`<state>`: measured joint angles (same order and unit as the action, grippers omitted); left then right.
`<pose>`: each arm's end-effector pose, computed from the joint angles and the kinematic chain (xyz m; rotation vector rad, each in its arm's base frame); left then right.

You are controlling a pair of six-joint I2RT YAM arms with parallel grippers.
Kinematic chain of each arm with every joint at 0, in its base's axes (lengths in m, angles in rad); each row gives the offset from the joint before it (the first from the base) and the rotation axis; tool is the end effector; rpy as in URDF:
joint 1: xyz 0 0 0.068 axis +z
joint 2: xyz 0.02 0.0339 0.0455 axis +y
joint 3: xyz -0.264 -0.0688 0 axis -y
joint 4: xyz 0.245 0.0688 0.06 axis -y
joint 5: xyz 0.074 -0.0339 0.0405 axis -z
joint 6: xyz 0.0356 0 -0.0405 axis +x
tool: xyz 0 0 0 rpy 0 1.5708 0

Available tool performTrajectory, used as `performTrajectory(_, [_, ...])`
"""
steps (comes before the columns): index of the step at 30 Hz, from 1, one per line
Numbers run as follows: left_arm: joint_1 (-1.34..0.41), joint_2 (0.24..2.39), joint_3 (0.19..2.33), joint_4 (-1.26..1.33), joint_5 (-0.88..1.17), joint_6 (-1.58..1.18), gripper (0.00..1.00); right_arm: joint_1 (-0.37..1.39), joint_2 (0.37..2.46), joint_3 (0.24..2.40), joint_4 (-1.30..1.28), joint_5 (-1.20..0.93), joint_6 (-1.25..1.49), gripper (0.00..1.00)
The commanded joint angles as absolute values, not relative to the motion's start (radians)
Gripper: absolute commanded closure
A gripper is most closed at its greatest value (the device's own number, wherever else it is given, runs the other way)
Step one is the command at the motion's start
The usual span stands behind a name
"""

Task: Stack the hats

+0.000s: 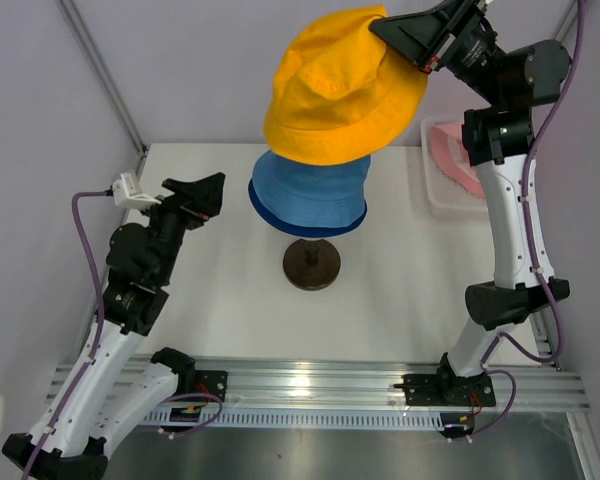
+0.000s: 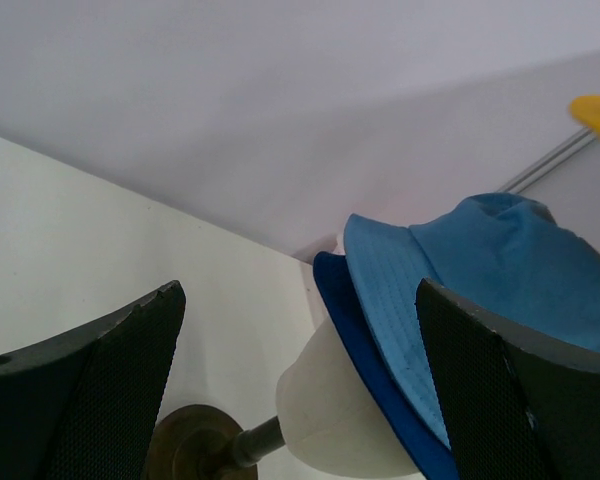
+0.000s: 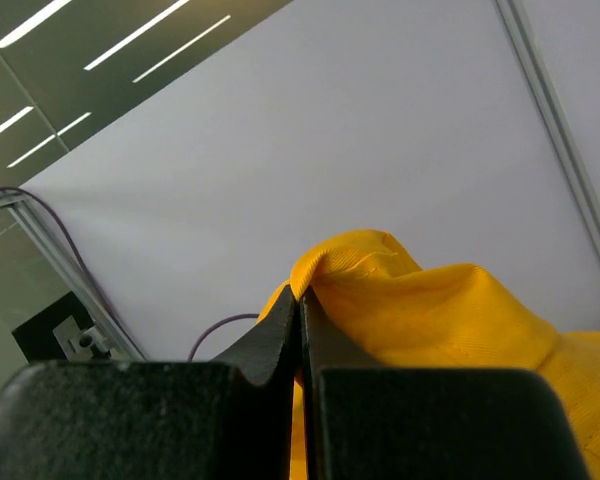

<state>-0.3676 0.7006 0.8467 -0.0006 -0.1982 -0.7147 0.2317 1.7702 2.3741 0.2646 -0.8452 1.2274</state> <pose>0.1514 -0.0508 0.3945 -0.4180 1.4105 -0.7466 0.2887 0.0955 0.6353 -0.4474 1.0903 1.6039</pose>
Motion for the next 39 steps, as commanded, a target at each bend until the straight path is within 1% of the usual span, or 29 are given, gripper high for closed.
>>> performTrajectory(1, [-0.357,0.712,0.899,0.064,-0.167,-0.706,0.01,0.267,1.694,2.290,0.264,-0.851,1.201,1.00])
performTrajectory(4, [-0.357,0.715,0.899,0.072,-0.160,-0.712,0.01,0.287,1.643,2.188,0.187,-0.825,1.065,1.00])
performTrajectory(5, [-0.357,0.715,0.899,0.075,-0.152,-0.713,0.01,0.288,1.631,2.118,0.178,-0.819,1.048,1.00])
performTrajectory(9, [-0.357,0.727,0.913,0.095,-0.124,-0.721,0.01,0.287,1.576,1.970,0.202,-0.818,0.997,1.00])
performTrajectory(12, [-0.357,0.758,0.943,0.121,-0.089,-0.733,0.02,0.287,1.552,1.913,0.149,-0.810,0.939,1.00])
performTrajectory(16, [-0.357,0.824,0.995,0.163,-0.015,-0.765,0.03,0.288,1.490,1.876,0.005,-0.761,0.780,1.00])
performTrajectory(19, [-0.357,0.889,1.041,0.175,0.037,-0.821,0.04,0.287,1.463,1.868,-0.124,-0.692,0.698,1.00])
performTrajectory(21, [-0.357,0.923,1.067,0.164,0.072,-0.880,0.05,0.287,1.439,1.842,-0.147,-0.644,0.649,1.00])
performTrajectory(24, [-0.357,0.976,1.075,0.179,0.133,-0.960,0.05,0.287,1.410,1.790,-0.152,-0.626,0.624,0.91])
performTrajectory(26, [-0.357,1.003,1.069,0.209,0.210,-1.011,0.05,0.285,1.398,1.767,-0.167,-0.633,0.601,0.88])
performTrajectory(27, [-0.357,1.006,1.083,0.213,0.230,-1.023,0.05,0.285,1.394,1.761,-0.176,-0.634,0.591,0.81])
performTrajectory(28, [-0.357,1.011,1.081,0.215,0.254,-1.032,0.05,0.287,1.387,1.756,-0.193,-0.629,0.580,0.79])
performTrajectory(30, [-0.357,1.003,1.078,0.204,0.268,-1.057,0.05,0.285,1.359,1.729,-0.205,-0.609,0.545,0.75])
performTrajectory(32, [-0.357,0.986,1.071,0.186,0.282,-1.081,0.05,0.284,1.339,1.714,-0.218,-0.581,0.522,0.74])
performTrajectory(36, [-0.359,0.951,1.043,0.210,0.311,-1.129,0.05,0.279,1.284,1.677,-0.241,-0.534,0.489,0.63])
performTrajectory(39, [-0.360,0.943,1.045,0.229,0.336,-1.155,0.05,0.275,1.270,1.652,-0.226,-0.529,0.500,0.61])
